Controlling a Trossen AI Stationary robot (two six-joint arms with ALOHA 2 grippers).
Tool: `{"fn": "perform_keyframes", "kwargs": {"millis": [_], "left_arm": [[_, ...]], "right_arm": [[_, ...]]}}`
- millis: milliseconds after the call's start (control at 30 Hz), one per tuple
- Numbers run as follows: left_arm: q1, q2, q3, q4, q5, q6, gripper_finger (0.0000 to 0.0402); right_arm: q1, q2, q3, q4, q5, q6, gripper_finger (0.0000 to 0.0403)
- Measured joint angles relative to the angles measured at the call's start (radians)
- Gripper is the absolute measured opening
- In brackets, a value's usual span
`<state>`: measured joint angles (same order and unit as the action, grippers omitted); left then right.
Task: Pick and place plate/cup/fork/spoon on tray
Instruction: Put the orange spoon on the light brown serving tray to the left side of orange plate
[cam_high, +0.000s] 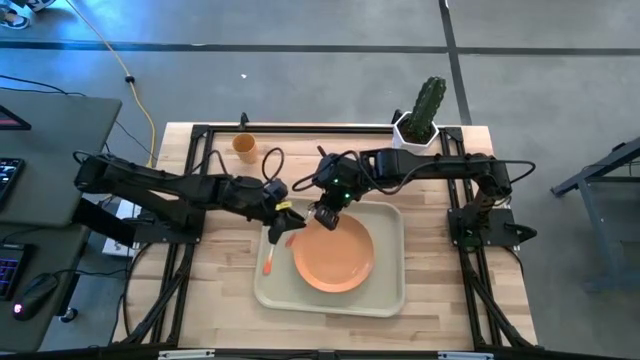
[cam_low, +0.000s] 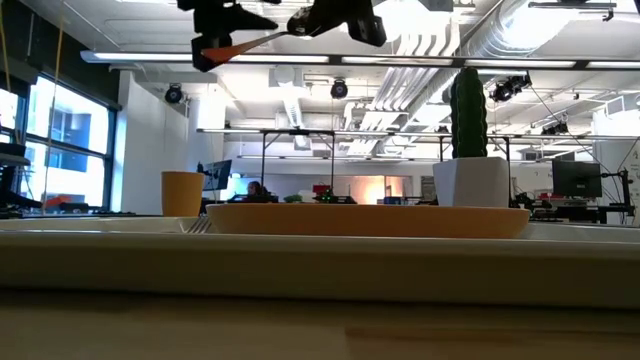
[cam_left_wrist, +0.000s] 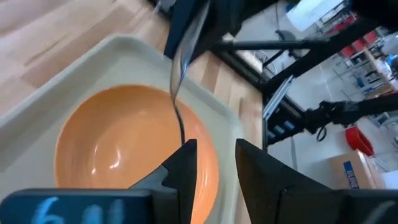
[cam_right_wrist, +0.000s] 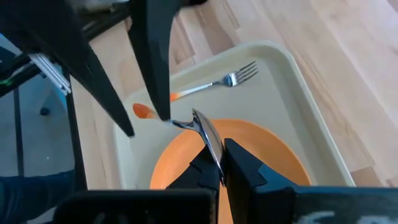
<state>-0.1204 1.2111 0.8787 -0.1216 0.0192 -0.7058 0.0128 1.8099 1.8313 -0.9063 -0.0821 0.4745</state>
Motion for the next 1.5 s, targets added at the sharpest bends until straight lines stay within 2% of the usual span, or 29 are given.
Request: {"fn": "perform_keyframes", "kwargs": {"millis": [333,600,700,900,1200,1500], "left_arm": [[-0.021,0.030,0.001,0.037,0.004,0.001,0.0099],[-0.017,0.040,0.001,0.003,-0.002,0.001,0.0047],[-0.020,0.040,0.001,0.013,0.001,0.001,0.0039],[-0.040,0.024,0.001,0.052,0.015,0.043,0.0051],[-0.065,0.028,0.003,0.032,-0.087,0.093,0.0084],[-0.065,0.031,0.003,-0.007,-0.135,0.080,0.0065]], "right_arm": [[0.015,0.000,0.000,-0.002,0.000,0.024,0.0000],[0.040,0.000,0.000,-0.003,0.047,0.054,0.0000],[0.047,-0.001,0.000,-0.003,0.046,0.066,0.0000],[0.047,-0.001,0.000,-0.017,0.022,0.071,0.0000],[0.047,-0.001,-0.001,0.024,-0.002,0.071,0.0000],[0.045,0.000,-0.002,0.029,0.013,0.068,0.0000]]}}
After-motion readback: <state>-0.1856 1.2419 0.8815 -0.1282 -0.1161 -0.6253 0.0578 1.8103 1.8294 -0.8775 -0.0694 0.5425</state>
